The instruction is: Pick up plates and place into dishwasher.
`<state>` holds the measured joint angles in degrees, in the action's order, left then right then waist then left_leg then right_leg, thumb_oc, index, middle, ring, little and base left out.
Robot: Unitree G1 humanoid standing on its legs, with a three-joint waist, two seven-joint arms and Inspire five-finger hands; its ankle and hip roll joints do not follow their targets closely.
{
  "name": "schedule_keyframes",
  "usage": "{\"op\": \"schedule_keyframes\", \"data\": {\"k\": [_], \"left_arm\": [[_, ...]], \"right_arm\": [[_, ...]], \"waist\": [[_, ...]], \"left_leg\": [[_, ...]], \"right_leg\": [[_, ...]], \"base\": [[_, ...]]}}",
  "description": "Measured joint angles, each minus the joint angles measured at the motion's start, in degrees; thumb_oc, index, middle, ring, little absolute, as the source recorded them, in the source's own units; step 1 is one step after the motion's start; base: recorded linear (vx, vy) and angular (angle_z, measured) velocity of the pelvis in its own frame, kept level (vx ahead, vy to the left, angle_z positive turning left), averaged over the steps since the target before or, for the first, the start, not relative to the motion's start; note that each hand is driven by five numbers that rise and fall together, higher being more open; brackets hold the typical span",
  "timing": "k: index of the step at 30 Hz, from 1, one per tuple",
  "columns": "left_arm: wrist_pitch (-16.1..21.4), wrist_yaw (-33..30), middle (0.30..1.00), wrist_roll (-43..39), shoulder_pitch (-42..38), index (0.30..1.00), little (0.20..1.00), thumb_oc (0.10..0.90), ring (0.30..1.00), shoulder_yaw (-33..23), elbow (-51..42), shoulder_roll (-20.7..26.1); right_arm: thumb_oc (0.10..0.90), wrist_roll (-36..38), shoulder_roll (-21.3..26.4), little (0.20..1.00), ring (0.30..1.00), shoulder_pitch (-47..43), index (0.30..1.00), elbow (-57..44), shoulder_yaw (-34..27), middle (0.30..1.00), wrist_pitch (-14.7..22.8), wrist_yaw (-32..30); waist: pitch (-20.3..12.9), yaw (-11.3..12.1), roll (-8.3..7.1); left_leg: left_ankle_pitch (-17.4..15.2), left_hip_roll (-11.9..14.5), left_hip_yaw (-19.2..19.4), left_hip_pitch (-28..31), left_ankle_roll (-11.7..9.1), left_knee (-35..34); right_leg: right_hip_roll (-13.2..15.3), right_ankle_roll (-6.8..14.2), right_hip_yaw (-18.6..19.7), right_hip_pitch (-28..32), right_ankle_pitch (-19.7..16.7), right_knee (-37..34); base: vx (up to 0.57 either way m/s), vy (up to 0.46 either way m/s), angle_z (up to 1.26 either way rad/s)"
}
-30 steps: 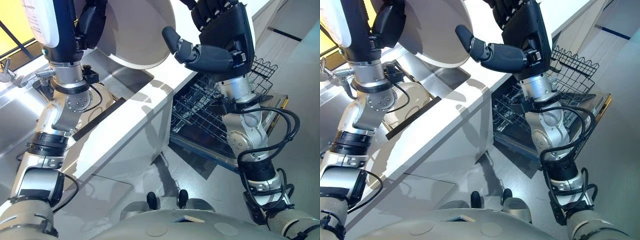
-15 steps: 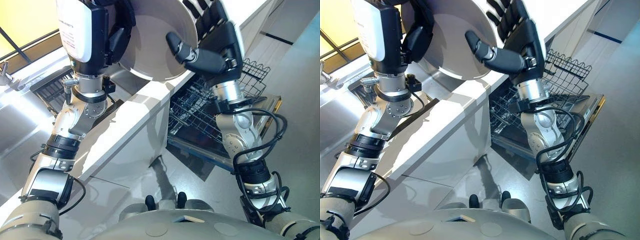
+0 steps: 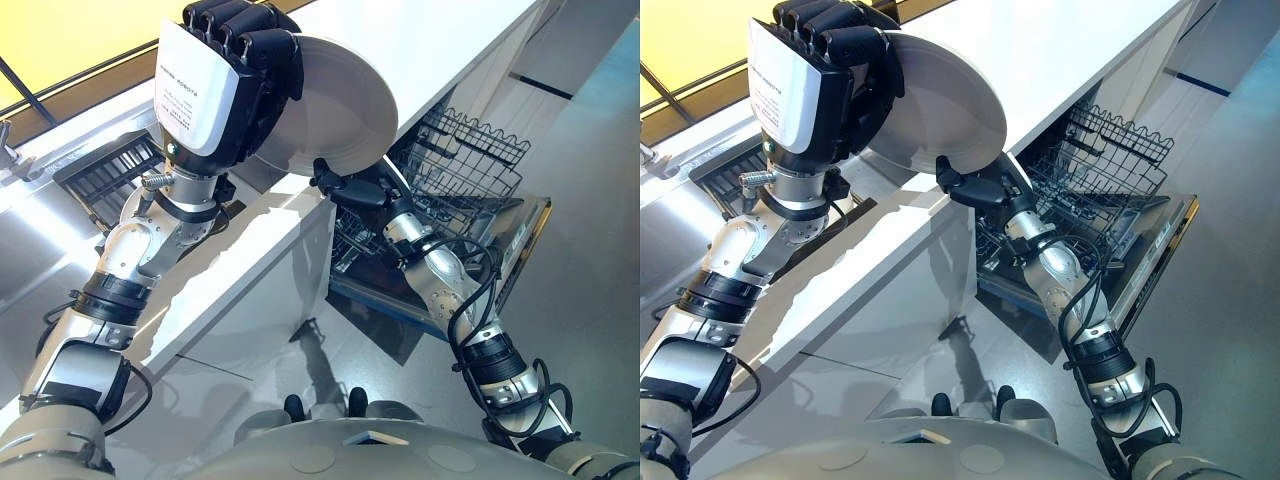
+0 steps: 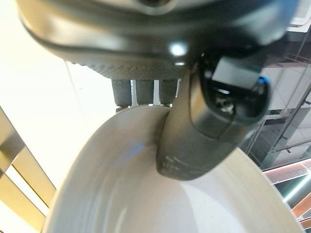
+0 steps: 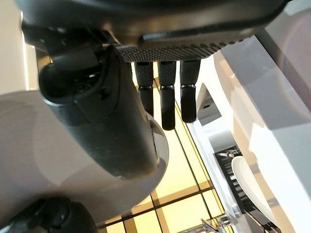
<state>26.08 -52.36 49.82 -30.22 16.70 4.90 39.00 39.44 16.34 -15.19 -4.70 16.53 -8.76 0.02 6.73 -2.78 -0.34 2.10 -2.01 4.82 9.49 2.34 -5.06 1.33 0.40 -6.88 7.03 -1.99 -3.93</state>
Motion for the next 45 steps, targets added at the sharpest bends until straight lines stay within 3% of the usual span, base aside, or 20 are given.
{"op": "schedule_keyframes", "data": {"k": [7,18,19,21,22,30,45], "left_arm": [[-0.01,0.36,0.300,0.45,0.36,0.300,0.200,0.100,0.300,0.39,-0.05,-0.26],[-0.91,5.06,0.300,-1.73,7.58,0.300,0.200,0.100,0.300,0.33,-0.11,-2.90],[-0.92,5.73,0.300,-2.41,7.80,0.300,0.200,0.100,0.300,0.32,-0.05,-3.07],[-0.97,7.08,0.300,-3.83,8.70,0.300,0.200,0.100,0.300,-0.49,0.00,-4.49],[-1.06,7.84,0.300,-4.72,9.17,0.300,0.200,0.100,0.300,-0.85,0.00,-5.06],[-3.41,10.44,0.300,-8.30,11.64,0.300,0.200,0.100,0.300,-3.59,1.70,-6.10],[-3.49,11.14,0.300,-8.28,12.32,0.300,0.200,0.100,0.300,-3.64,3.39,-6.64]], "right_arm": [[0.100,-0.37,-0.05,0.200,0.300,0.18,0.300,0.35,0.03,0.300,0.02,-0.81],[0.100,-3.73,0.04,0.200,0.300,5.08,0.300,2.59,0.18,0.300,0.41,0.73],[0.245,-4.08,0.05,0.345,0.425,5.36,0.425,2.59,0.18,0.425,0.56,0.74],[0.720,-4.76,0.11,0.820,0.832,5.93,0.832,2.59,0.18,0.832,1.50,0.76],[0.800,-4.88,0.19,0.900,0.900,5.97,0.900,2.59,0.18,0.900,1.55,0.76],[0.800,-5.20,0.50,0.900,0.900,6.30,0.900,2.45,-1.41,0.900,7.58,1.18],[0.800,-2.55,0.48,0.900,0.900,6.19,0.900,1.22,-3.42,0.900,7.54,2.68]], "waist": [[0.00,-0.07,0.01],[0.01,0.05,0.08],[0.02,0.10,0.09],[-0.03,0.11,0.22],[-0.02,0.12,0.22],[0.00,0.79,0.59],[0.04,1.73,0.65]], "left_leg": [[0.00,0.02,0.08,0.18,0.00,0.00],[0.00,0.08,0.28,0.40,-0.01,-0.01],[0.00,0.09,0.27,0.37,-0.01,-0.01],[0.00,0.07,0.21,0.39,-0.01,-0.01],[0.00,0.08,0.20,0.39,-0.01,-0.01],[0.02,0.10,-0.14,0.41,-0.01,0.00],[0.14,0.06,-0.72,0.38,-0.02,0.00]], "right_leg": [[0.01,0.00,-0.05,0.14,0.00,-0.08],[0.19,0.01,-0.03,0.26,0.00,-0.08],[0.19,0.01,-0.04,0.25,0.00,-0.06],[0.23,0.01,-0.09,0.31,0.00,-0.05],[0.23,0.01,-0.10,0.32,0.00,-0.05],[0.27,0.00,-0.45,0.53,0.01,-0.12],[0.39,-0.01,-1.60,0.82,0.03,-0.23]], "base": [[0.03,-0.009,0.00],[0.00,0.000,0.00],[0.00,0.000,0.00],[0.00,0.000,0.00],[0.00,0.000,0.00],[0.00,-0.001,0.01],[0.00,-0.001,0.02]]}}
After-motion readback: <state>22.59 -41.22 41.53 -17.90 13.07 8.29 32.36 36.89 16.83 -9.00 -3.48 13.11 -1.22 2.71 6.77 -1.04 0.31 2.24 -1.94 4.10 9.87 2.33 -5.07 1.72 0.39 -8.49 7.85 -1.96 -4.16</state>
